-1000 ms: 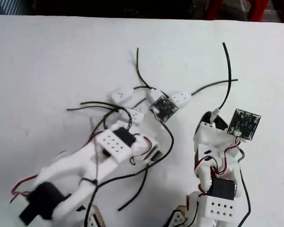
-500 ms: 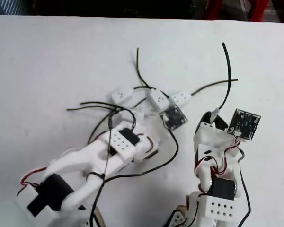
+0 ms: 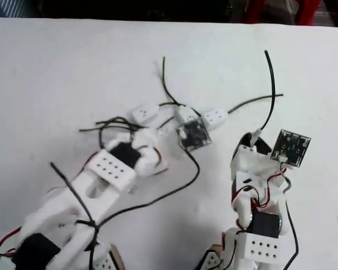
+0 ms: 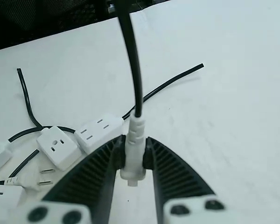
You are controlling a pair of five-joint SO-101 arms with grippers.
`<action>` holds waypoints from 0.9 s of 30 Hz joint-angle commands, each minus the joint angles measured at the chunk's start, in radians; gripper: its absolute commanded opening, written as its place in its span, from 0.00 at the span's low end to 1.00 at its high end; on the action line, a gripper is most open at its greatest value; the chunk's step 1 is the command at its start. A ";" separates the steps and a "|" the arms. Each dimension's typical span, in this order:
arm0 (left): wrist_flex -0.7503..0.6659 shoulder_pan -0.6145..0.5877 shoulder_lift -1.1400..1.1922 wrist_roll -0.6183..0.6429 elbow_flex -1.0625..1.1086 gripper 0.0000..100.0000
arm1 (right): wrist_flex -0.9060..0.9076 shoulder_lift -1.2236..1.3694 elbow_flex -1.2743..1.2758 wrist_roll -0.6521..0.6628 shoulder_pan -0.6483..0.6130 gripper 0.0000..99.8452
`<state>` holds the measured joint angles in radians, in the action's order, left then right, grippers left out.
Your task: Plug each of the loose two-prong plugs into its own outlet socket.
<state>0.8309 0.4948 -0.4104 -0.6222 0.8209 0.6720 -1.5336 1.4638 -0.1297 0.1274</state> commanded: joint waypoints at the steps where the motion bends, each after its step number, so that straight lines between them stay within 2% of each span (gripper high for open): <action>1: -0.018 -0.054 -0.051 -0.046 0.029 0.02 | -0.019 -0.024 -0.009 -0.008 0.008 0.02; 7: -0.104 -0.059 -0.054 -0.037 0.126 0.03 | -0.019 -0.024 -0.008 -0.008 0.005 0.02; 10: -0.140 -0.061 -0.058 -0.032 0.170 0.08 | -0.019 -0.024 -0.008 -0.008 0.005 0.02; 13: -0.175 -0.062 -0.059 0.043 0.206 0.14 | -0.019 -0.024 -0.008 -0.008 0.005 0.02; 19: -0.161 -0.062 -0.061 0.091 0.178 0.17 | -0.018 -0.024 -0.008 -0.008 0.005 0.02; 23: -0.072 -0.062 -0.061 0.130 0.104 0.17 | -0.016 -0.024 -0.008 -0.008 0.005 0.02; 27: -0.018 -0.145 -0.061 0.204 -0.008 0.17 | -0.016 -0.024 -0.008 -0.008 0.005 0.02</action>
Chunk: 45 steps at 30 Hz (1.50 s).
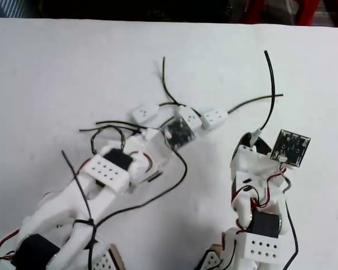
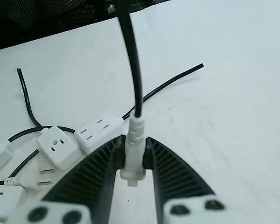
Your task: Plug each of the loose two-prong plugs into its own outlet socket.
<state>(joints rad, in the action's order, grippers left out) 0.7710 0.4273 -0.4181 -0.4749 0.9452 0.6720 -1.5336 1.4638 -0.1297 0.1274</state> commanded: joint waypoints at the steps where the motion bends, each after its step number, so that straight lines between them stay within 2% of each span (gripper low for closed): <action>1: 0.038 -0.113 -0.051 0.068 -0.157 0.17 | -0.016 -0.024 -0.008 -0.008 0.005 0.02; 6: 0.011 -0.234 -0.044 0.101 -0.232 0.17 | -0.018 -0.024 -0.008 -0.008 0.005 0.02; 10: -0.012 -0.225 -0.001 0.098 -0.226 0.17 | -0.018 -0.024 -0.008 -0.008 0.005 0.02; 16: -0.058 -0.206 0.220 0.084 -0.226 0.17 | -0.016 -0.024 -0.008 -0.008 0.005 0.02; 20: -0.023 -0.125 0.257 0.049 -0.215 0.17 | -0.015 -0.024 -0.008 -0.008 0.005 0.02; 24: 0.043 -0.018 0.255 0.112 -0.224 0.17 | -0.015 -0.022 -0.008 -0.006 0.004 0.02; 30: 0.066 0.131 0.257 0.175 -0.181 0.17 | -0.015 -0.018 -0.008 -0.005 0.004 0.02; 34: 0.100 0.139 0.252 0.206 -0.199 0.17 | -0.015 -0.018 -0.008 -0.005 0.004 0.02; 39: 0.219 0.065 0.111 0.206 -0.253 0.17 | -0.013 -0.018 -0.008 -0.006 0.004 0.02; 45: 0.350 0.015 -0.260 0.206 -0.218 0.17 | -0.012 -0.024 -0.008 0.000 -0.053 0.02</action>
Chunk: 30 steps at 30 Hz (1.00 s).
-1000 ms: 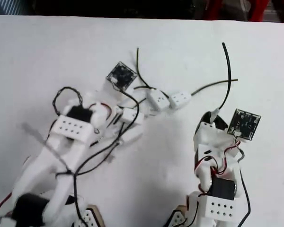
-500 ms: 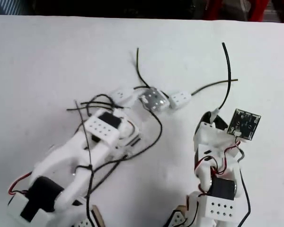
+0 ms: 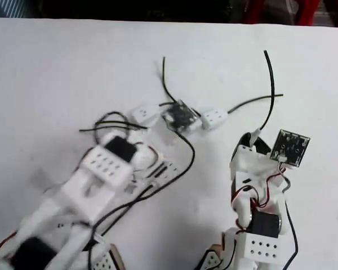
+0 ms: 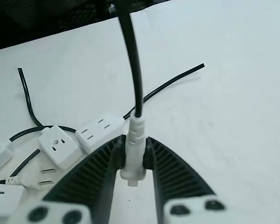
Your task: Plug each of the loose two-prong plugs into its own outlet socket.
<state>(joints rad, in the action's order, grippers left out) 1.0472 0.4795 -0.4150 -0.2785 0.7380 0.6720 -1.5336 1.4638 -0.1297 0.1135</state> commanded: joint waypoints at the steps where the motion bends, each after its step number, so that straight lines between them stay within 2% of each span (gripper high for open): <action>1: 0.091 -0.058 -0.321 0.009 0.006 0.17 | -0.012 -0.024 -0.012 0.000 -0.054 0.02; 4: 0.115 -0.160 -0.481 0.002 0.097 0.17 | -0.012 -0.022 -0.032 0.000 -0.088 0.02; 8: 0.094 -0.363 -0.651 -0.035 0.284 0.17 | -0.012 -0.016 -0.048 0.008 -0.145 0.02; 12: 0.026 -0.526 -0.800 -0.175 0.483 0.17 | 0.002 -0.015 -0.048 0.086 -0.263 0.02; 17: -0.083 -0.685 -0.983 -0.204 0.704 0.17 | 0.082 -0.015 -0.071 0.095 -0.443 0.02; 20: -0.104 -0.725 -1.086 -0.206 0.807 0.17 | 0.177 -0.015 -0.094 0.152 -0.562 0.02; 24: -0.098 -0.730 -1.219 -0.230 0.905 0.17 | 0.209 -0.015 -0.091 0.195 -0.673 0.02; 30: 0.028 -0.730 -1.388 -0.252 0.936 0.17 | 0.188 -0.015 -0.048 0.193 -0.753 0.02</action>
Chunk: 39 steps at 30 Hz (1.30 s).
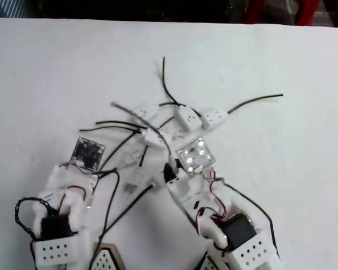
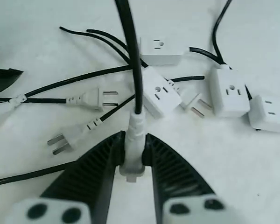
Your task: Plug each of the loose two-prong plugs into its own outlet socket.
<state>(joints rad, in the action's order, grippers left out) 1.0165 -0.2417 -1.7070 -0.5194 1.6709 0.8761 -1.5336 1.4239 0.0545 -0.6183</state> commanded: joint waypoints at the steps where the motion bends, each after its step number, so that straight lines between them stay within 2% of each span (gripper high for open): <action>1: 0.068 -0.008 -0.113 -0.011 0.008 0.17 | -0.030 -0.015 0.008 0.009 -0.022 0.02; 6: 0.017 -0.004 -0.114 0.021 -0.026 0.17 | -0.058 -0.024 0.006 0.011 -0.070 0.02; 12: -0.157 0.036 -0.114 0.250 -0.112 0.17 | -0.053 -0.024 -0.075 0.011 -0.200 0.02; 17: -0.193 0.145 -0.114 0.362 -0.207 0.17 | -0.059 -0.024 -0.094 0.008 -0.243 0.02; 24: -0.187 0.372 -0.114 0.364 -0.253 0.17 | -0.059 -0.024 -0.094 0.002 -0.245 0.02; 32: -0.126 0.579 -0.114 0.361 -0.267 0.17 | -0.056 -0.016 -0.089 0.002 -0.242 0.02; 39: -0.068 0.673 -0.114 0.361 -0.295 0.17 | -0.054 -0.016 -0.089 0.002 -0.239 0.02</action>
<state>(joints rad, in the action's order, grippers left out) 0.9352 0.3874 -1.8082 -0.1634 1.4285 0.8408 -1.5336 1.3794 0.0545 -0.8562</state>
